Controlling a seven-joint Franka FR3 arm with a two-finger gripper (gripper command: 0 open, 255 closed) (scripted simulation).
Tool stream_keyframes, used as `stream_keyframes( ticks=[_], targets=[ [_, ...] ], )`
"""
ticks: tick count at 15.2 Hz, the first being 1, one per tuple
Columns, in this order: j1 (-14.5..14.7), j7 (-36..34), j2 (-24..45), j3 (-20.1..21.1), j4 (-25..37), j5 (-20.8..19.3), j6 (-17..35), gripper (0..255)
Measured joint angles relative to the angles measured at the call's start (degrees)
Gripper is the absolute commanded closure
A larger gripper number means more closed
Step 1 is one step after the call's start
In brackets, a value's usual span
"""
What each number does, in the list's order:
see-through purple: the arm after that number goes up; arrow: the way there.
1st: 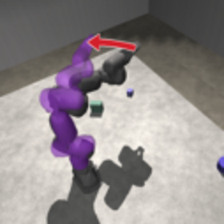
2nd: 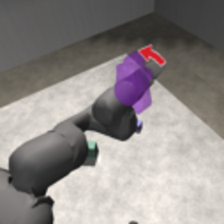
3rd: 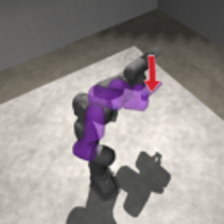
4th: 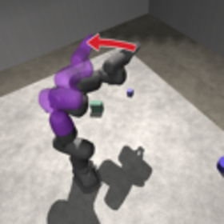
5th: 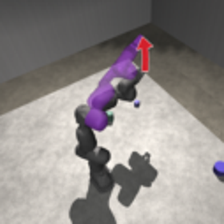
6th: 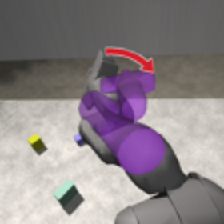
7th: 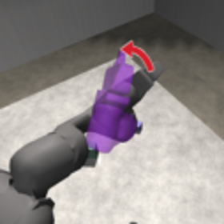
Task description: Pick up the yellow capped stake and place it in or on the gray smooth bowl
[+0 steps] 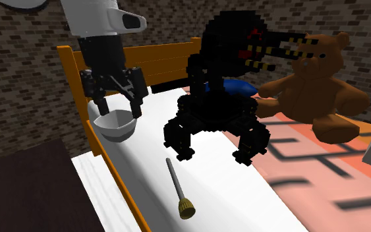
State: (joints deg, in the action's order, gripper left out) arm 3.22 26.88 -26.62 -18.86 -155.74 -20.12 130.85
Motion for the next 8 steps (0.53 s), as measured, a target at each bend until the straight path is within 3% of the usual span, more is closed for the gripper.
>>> stream_keyframes(
  ticks=[5, 8],
  targets=[
    [1.62, 9.85, 11.91, -4.94, -0.15, -1.49, 13.36, 0],
    [2.89, 17.60, 20.32, -7.60, 1.27, 0.37, 21.21, 0]
  ],
)
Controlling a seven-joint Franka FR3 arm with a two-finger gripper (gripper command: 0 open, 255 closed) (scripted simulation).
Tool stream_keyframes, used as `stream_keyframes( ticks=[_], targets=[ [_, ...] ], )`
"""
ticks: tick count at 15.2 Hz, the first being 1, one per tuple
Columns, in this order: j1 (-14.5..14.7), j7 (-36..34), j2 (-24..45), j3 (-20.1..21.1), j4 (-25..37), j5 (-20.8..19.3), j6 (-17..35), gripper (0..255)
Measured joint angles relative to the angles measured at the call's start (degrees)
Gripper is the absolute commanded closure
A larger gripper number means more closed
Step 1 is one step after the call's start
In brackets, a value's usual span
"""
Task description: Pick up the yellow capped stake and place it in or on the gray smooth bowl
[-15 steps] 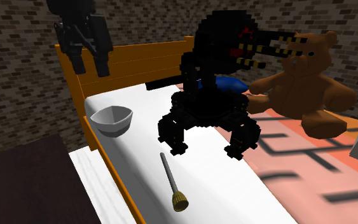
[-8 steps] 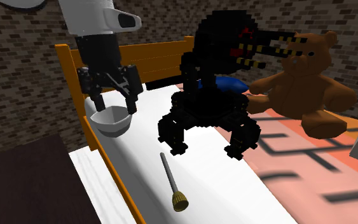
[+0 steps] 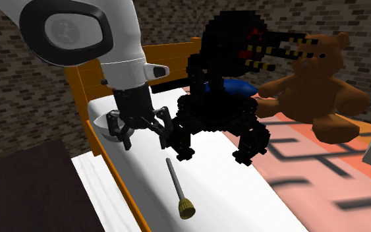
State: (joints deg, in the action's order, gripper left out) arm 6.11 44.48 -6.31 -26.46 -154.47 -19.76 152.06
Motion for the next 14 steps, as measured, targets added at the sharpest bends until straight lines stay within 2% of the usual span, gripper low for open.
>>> stream_keyframes(
  ticks=[2, 4, 8, 12, 14],
  targets=[
    [0.76, 5.82, 5.69, -0.62, 1.24, 3.08, 4.78, 0],
    [0.15, 13.57, 12.30, 0.07, 3.01, 8.26, 9.89, 0],
    [-5.04, 26.51, 23.07, 6.52, 7.00, 16.13, 17.33, 0],
    [-11.43, 34.50, 32.82, 13.18, 12.71, 17.62, 22.37, 0],
    [-12.94, 35.65, 35.96, 14.64, 14.51, 17.62, 23.91, 0]
  ],
)
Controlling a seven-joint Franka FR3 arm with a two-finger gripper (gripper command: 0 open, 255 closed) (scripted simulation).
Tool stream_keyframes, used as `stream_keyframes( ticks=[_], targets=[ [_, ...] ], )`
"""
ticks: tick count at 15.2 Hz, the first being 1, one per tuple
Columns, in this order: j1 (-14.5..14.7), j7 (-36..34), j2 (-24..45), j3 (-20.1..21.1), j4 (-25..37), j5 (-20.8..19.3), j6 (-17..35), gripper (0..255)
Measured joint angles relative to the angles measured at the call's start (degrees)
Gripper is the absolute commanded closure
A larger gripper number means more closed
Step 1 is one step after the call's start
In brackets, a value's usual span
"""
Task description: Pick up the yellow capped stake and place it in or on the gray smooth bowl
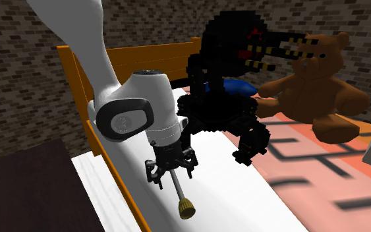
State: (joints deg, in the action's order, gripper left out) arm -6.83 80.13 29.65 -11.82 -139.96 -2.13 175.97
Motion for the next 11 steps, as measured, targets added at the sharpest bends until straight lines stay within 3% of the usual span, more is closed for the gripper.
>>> stream_keyframes(
  ticks=[6, 11],
  targets=[
    [-2.04, 0.64, 5.89, 1.75, 3.36, 0.26, 2.70, 0],
    [-2.13, 0.60, 6.54, 1.87, 3.61, 0.30, 3.11, 0]
  ],
)
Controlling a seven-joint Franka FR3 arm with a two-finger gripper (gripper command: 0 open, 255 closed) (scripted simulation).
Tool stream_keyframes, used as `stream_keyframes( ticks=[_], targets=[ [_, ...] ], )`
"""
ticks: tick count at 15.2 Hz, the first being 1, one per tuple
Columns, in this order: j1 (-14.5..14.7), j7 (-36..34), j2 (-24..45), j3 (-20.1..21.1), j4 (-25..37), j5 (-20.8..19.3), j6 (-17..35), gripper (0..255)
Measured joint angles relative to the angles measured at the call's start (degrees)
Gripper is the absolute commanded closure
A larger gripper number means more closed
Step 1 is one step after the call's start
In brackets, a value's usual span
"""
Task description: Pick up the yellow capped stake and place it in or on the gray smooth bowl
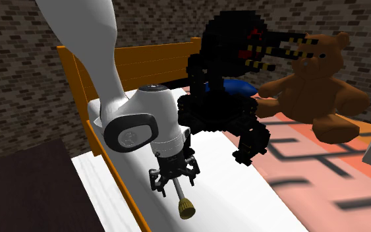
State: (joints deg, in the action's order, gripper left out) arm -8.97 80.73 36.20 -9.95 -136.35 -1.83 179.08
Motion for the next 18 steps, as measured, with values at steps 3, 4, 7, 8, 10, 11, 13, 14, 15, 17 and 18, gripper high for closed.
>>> stream_keyframes(
  ticks=[3, 4, 7, 8, 10, 11, 13, 14, 15, 17, 18],
  targets=[
    [0.01, 0.01, -0.13, 0.00, -0.06, 0.00, -0.05, 255],
    [0.01, 0.02, -0.21, 0.00, -0.15, -0.01, -0.13, 255],
    [0.01, 0.03, -0.28, 0.01, -0.22, -0.02, -0.18, 255],
    [0.02, 0.02, -0.29, -0.01, -0.23, -0.02, -0.19, 255],
    [0.05, 0.01, -0.33, -0.02, -0.27, -0.01, -0.24, 255],
    [0.05, 0.01, -0.34, -0.02, -0.28, -0.02, -0.27, 255],
    [0.12, 0.01, -0.59, -0.07, -0.44, -0.03, -0.50, 255],
    [0.21, 0.02, -1.02, -0.16, -0.61, -0.06, -0.68, 255],
    [0.42, 0.02, -1.96, -0.39, -0.90, -0.11, -1.20, 255],
    [0.78, 0.00, -3.44, -0.73, -1.36, -0.19, -2.13, 255],
    [0.91, 0.09, -4.53, -0.96, -1.81, -0.30, -2.74, 255]
  ],
)
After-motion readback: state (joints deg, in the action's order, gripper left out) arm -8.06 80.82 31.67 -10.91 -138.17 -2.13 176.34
